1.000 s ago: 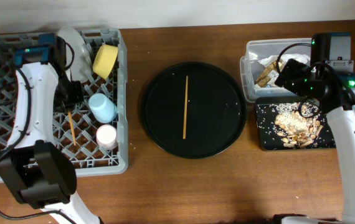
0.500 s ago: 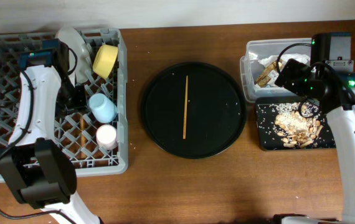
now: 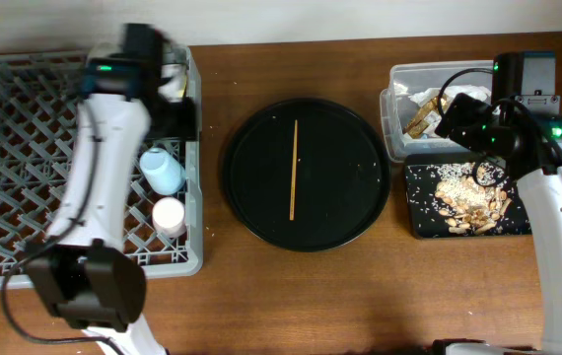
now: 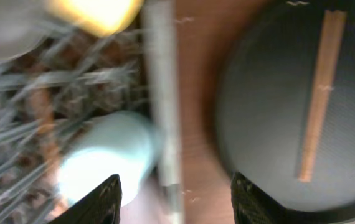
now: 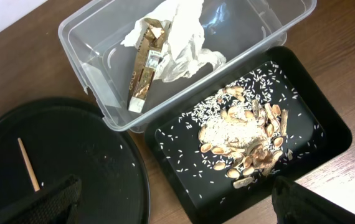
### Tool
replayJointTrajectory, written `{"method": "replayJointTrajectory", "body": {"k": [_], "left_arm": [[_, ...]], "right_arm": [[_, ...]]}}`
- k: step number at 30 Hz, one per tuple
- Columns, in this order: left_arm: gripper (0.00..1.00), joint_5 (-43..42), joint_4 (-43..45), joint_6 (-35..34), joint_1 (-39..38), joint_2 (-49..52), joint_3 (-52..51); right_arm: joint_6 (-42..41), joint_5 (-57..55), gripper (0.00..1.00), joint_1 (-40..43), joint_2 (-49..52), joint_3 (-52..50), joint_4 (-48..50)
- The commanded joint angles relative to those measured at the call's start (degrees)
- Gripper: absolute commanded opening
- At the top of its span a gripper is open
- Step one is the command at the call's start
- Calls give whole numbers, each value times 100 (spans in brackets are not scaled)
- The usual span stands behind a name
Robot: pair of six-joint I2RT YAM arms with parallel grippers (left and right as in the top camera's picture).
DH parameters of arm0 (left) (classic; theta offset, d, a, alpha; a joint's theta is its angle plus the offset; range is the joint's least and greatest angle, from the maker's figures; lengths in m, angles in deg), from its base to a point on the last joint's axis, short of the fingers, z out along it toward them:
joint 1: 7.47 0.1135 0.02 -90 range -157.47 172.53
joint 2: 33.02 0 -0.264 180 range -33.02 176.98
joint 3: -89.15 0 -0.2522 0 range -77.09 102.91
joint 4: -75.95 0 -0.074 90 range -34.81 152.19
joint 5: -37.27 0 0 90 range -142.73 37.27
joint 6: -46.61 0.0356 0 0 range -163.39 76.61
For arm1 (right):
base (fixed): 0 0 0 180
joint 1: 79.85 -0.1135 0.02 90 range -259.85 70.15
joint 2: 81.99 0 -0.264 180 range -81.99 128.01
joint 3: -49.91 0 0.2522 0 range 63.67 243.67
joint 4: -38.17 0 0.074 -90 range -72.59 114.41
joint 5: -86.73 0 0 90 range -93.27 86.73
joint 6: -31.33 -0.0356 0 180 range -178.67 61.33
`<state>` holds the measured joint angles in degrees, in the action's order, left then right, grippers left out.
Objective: Sort waste into correct bins and load items into the dishwasher rack
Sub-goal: 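Grasp the second wooden chopstick on the black tray with the left gripper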
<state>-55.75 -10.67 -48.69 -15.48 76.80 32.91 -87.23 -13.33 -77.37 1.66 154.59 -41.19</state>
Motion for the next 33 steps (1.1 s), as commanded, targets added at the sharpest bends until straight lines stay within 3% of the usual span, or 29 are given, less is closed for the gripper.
{"method": "replayJointTrajectory", "body": {"k": [1, 3, 6, 13, 15, 17, 20, 27, 33], "left_arm": [[56, -356, 435, -313, -866, 116, 2], [56, -317, 660, -472, -1211, 348, 2], [47, -317, 1099, -866, -1716, 1040, -2], [46, -321, 1672, -1145, -2260, 2197, -2], [45, -317, 1720, -1145, -2339, 2315, -2], [36, -232, 1727, -1198, -2389, 2369, -2], [34, 201, 1709, -1447, -2435, 2433, -2], [34, 284, 1709, -1447, -2479, 2529, -15], [23, 286, 1711, -1443, -2594, 2673, -24]], "right_arm": [[-66, -94, 98, 22, 20, 48, 0], [-66, -94, 98, 22, 20, 48, 0], [-66, -94, 98, 22, 20, 48, 0], [-66, -94, 98, 22, 20, 48, 0], [-66, -94, 98, 22, 20, 48, 0], [-66, -96, 99, 22, 20, 48, 0], [-66, -94, 98, 22, 20, 48, 0], [-66, -94, 98, 22, 20, 48, 0], [-66, -94, 99, 22, 20, 48, 0]]}}
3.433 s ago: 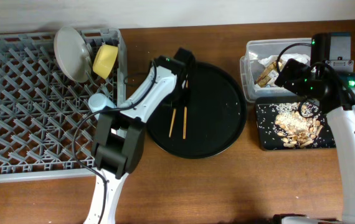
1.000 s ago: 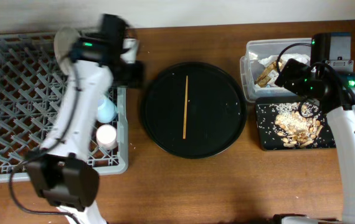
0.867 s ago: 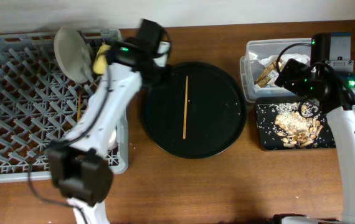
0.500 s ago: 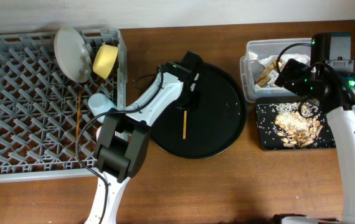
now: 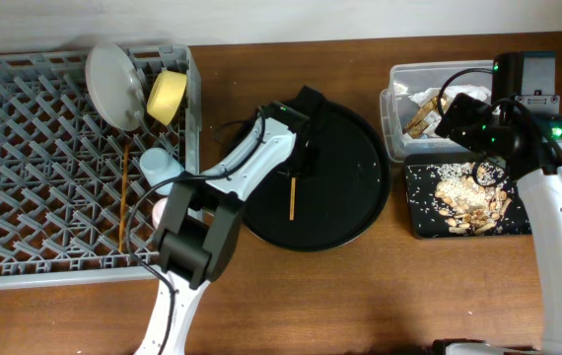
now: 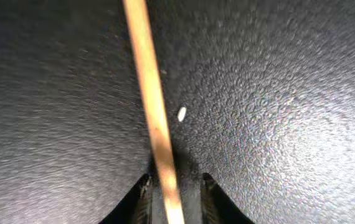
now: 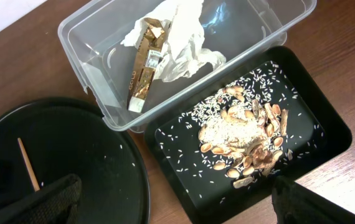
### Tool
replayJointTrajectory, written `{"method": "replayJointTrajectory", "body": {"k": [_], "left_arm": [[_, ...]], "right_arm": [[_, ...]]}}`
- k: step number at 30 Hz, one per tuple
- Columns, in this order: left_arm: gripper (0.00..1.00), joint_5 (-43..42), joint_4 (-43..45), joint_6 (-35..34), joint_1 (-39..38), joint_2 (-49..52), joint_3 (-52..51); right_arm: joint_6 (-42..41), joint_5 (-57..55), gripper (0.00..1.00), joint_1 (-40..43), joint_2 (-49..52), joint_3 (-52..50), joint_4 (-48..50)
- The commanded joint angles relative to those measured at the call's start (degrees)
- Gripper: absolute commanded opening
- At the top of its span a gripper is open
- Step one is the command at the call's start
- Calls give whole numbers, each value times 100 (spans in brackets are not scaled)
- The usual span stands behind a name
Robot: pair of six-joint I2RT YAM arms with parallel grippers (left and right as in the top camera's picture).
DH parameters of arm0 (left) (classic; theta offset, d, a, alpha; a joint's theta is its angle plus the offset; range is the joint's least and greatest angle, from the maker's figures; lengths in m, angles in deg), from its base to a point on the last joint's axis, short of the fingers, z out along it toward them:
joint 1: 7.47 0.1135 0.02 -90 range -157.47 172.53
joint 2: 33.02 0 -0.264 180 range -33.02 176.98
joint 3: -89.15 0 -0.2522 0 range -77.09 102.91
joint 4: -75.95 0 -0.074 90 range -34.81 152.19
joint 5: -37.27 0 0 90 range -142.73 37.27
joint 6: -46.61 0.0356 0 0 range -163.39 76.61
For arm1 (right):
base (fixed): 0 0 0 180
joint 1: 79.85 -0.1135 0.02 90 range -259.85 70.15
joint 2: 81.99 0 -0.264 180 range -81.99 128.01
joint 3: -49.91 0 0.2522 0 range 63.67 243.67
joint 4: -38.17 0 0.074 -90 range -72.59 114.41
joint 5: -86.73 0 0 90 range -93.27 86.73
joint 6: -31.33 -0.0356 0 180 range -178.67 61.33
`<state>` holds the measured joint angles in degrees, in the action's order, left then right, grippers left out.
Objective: Sort waste into correct bins and load items into the dishwasher rack
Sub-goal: 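Grasp the second wooden chopstick on the black tray with the left gripper, then place the second chopstick into the dish rack with the left gripper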
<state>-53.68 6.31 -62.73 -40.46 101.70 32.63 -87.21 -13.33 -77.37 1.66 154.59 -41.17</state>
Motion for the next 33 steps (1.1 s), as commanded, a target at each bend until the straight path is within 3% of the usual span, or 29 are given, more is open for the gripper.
{"method": "replayJointTrajectory", "body": {"k": [1, 6, 14, 17, 23, 28, 33], "left_arm": [[21, 76, 11, -37, -107, 190, 4], [1, 74, 13, -39, -114, 190, 4], [1, 76, -608, 249, 9, 2, 570], [1, 208, -1596, 619, 256, -219, 1578], [1, 1093, -3281, 614, 844, -682, 2896], [1, 1224, -4087, 619, 1427, -1220, 2935], [1, 1335, -4085, 616, 1921, -2048, 2312]], "right_arm": [[-68, -94, 98, 22, 20, 48, -2], [-68, -94, 99, 22, 20, 48, -2], [-68, -96, 99, 22, 20, 48, -2], [-68, -94, 99, 22, 20, 48, -2], [-68, -94, 99, 22, 20, 48, -2], [-68, -94, 99, 22, 20, 48, -2], [-68, -94, 99, 22, 20, 48, -2]]}}
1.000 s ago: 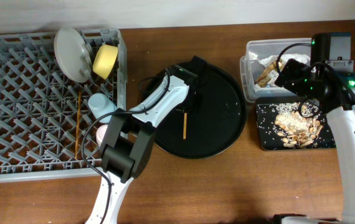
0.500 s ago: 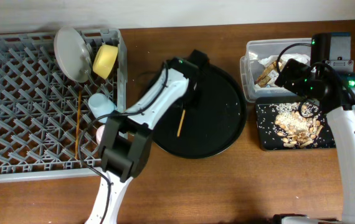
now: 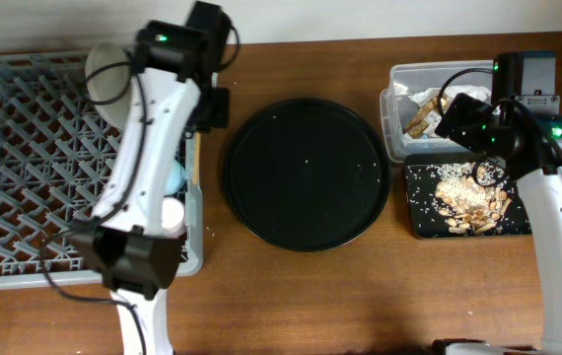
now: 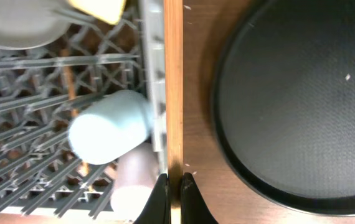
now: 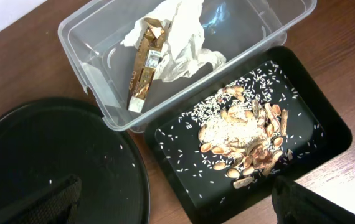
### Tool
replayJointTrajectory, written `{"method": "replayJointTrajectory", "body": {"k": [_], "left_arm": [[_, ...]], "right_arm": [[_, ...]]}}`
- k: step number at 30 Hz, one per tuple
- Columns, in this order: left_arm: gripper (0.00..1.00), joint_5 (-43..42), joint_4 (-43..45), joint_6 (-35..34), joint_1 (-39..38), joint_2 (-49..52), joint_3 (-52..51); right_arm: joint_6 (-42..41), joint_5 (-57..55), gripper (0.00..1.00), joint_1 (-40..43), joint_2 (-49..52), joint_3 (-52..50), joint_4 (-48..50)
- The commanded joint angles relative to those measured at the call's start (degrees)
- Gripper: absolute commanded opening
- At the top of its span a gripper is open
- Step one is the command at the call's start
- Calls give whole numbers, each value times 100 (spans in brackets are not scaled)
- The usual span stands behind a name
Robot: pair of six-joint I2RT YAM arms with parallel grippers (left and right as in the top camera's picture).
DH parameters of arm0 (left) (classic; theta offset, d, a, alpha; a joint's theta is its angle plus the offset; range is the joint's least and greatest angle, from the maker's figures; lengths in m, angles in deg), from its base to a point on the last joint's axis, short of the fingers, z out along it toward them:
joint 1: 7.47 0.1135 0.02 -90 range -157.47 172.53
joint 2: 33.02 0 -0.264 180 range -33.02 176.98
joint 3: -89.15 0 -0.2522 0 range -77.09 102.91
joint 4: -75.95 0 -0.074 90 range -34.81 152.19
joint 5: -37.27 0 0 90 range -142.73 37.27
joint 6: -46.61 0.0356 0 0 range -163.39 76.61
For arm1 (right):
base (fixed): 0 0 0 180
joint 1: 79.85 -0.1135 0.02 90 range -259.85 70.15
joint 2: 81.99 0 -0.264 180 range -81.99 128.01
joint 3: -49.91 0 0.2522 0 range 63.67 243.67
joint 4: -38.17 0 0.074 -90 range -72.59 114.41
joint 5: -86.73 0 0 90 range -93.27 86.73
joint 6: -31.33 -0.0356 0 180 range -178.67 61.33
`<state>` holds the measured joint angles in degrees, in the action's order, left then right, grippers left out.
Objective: Sort waste into correct bins and load items into the dishwasher rack
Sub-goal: 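Place the second chopstick into the dish rack with the left gripper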
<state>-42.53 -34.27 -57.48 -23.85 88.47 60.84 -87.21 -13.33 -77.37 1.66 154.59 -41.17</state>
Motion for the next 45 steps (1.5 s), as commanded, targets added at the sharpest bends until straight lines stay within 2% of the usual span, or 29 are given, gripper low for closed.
{"method": "replayJointTrajectory", "body": {"k": [1, 2, 4, 7, 10, 15, 19, 22, 28, 29, 30, 31, 33, 39, 45], "left_arm": [[1, 367, -26, 85, 330, -901, -791], [1, 935, -22, -205, 520, -1226, -1447], [1, 1259, 96, -481, 778, -1478, -2065], [1, 916, 787, -321, 1305, -1840, -3108], [1, 601, 1622, 435, 1690, -1923, -3919], [1, 605, 2988, 522, 1956, -1917, -5051], [0, 511, 3482, 680, 2127, -1917, -5359], [0, 234, 3624, 1250, 2310, -1919, -5357], [1, 92, 3617, 1397, 2503, -1919, -5357], [12, 92, 3617, 1394, 2503, -1919, -5357], [34, 92, 3615, 1392, 2503, -1919, -5357], [47, 90, 3609, 1392, 2503, -1919, -5357], [57, 26, 3611, 1392, 2503, -1919, -5357], [57, -374, 3626, 1392, 2503, -1943, -5351], [57, -1515, 3650, 1392, 2441, -2354, -5077]], "right_arm": [[-68, -94, 99, 22, 20, 48, -2], [-68, -94, 98, 22, 20, 48, -2], [-68, -94, 98, 22, 20, 48, -2], [-68, -94, 98, 22, 20, 48, -2], [-68, -94, 98, 22, 20, 48, -2], [-68, -94, 98, 22, 20, 48, -2], [-68, -94, 99, 22, 20, 48, -2], [-68, -94, 99, 22, 20, 48, -2], [-68, -94, 98, 22, 20, 48, -2], [-68, -94, 98, 22, 20, 48, -2], [-68, -94, 98, 22, 20, 48, -2], [-68, -94, 98, 22, 20, 48, -2], [-68, -94, 99, 22, 20, 48, -2], [-68, -94, 98, 22, 20, 48, -2], [-68, -94, 98, 22, 20, 48, -2]]}}
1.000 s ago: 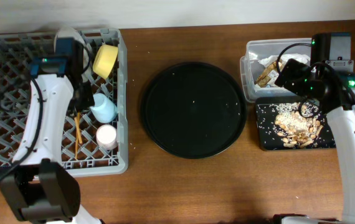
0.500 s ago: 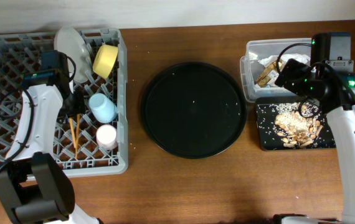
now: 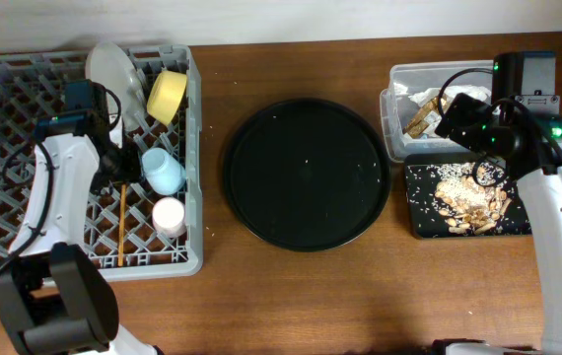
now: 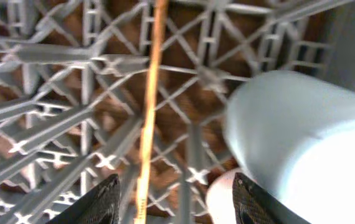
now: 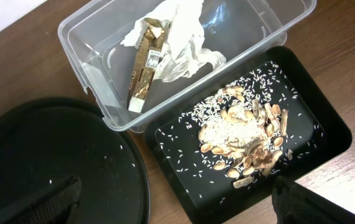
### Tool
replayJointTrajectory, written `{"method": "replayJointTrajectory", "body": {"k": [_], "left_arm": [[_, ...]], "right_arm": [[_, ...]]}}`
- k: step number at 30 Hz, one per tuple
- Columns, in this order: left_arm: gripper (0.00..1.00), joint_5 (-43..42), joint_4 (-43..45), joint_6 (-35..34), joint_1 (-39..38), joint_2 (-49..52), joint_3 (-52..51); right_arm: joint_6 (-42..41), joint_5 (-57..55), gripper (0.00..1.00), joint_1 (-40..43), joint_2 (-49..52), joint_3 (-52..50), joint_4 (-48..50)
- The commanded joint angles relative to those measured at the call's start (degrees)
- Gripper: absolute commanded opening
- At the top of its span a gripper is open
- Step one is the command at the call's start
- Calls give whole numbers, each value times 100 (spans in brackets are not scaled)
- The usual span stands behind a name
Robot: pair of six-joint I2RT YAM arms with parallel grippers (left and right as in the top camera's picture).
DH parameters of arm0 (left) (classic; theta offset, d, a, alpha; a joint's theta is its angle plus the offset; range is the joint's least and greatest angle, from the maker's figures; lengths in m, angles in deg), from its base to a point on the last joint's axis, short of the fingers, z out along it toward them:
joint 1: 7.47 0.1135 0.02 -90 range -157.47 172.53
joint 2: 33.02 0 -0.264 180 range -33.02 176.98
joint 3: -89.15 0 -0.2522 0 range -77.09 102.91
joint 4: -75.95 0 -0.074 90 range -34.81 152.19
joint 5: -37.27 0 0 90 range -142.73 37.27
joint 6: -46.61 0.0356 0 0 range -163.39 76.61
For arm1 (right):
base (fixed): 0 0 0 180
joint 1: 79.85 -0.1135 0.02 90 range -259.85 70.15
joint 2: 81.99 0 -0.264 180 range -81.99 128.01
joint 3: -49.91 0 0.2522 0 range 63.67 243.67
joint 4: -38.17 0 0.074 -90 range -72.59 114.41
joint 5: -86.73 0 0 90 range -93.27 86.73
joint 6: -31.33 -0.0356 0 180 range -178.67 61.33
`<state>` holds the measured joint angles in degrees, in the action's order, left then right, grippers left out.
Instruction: Sort waste into correct bins and load items into the dishwasher rack
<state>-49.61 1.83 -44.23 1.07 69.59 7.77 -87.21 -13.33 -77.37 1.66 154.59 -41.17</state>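
Observation:
My left gripper (image 4: 176, 204) stands open low over the grey dishwasher rack (image 3: 25, 148). A wooden chopstick (image 4: 148, 118) lies on the rack grid between its fingers (image 4: 103, 202), and shows in the overhead view as a chopstick (image 3: 120, 225). A light blue cup (image 4: 308, 137) and a pale pink cup (image 3: 170, 215) lie just to the right. My right gripper (image 5: 171, 208) hangs open and empty above the black waste tray (image 5: 314, 118), which holds rice and shells. Beside that tray is the clear bin (image 5: 90, 37) with paper and a wrapper.
A grey plate (image 3: 111, 69) and a yellow cup (image 3: 168, 96) stand at the rack's back right corner. A large round black tray (image 3: 306, 173) with a few rice grains sits mid-table, between the rack and the two bins.
My left gripper was shut on a chopstick at the rack's right rim. Now it is farther left inside the rack and open, with a chopstick lying on the grid. The right arm is unchanged.
First the left gripper was open over the rack's right side while a chopstick lay on the round tray. Then it was down at that chopstick. Then it held the chopstick by the rack's rim, the tray bare. Now a chopstick rests in the rack.

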Motion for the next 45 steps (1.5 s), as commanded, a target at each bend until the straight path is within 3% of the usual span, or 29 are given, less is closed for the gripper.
{"method": "replayJointTrajectory", "body": {"k": [1, 9, 12, 13, 17, 35, 41, 45], "left_arm": [[57, -977, 83, 70, -111, -588, 275], [65, -1252, 817, 70, -1421, -1174, 295], [83, -955, 1244, 70, -1963, -1145, 295], [99, -654, 1386, 70, -2120, -1145, 295], [99, 149, 1493, 70, -2326, -1145, 293], [99, -33, 1808, 28, -2328, -1134, 293], [99, -33, 1808, 28, -2328, -1134, 293], [99, -33, 1808, 28, -2328, -1134, 293]], "right_arm": [[-68, -94, 98, 22, 20, 48, -2], [-68, -94, 98, 22, 20, 48, -2], [-68, -94, 99, 22, 20, 48, -2], [-68, -94, 99, 22, 20, 48, -2], [-68, -94, 98, 22, 20, 48, -2], [-68, -90, 99, 15, 17, 48, -2], [-66, -107, 98, -328, -767, -17, -9], [304, -422, 99, -841, -2020, -675, 1023]]}}
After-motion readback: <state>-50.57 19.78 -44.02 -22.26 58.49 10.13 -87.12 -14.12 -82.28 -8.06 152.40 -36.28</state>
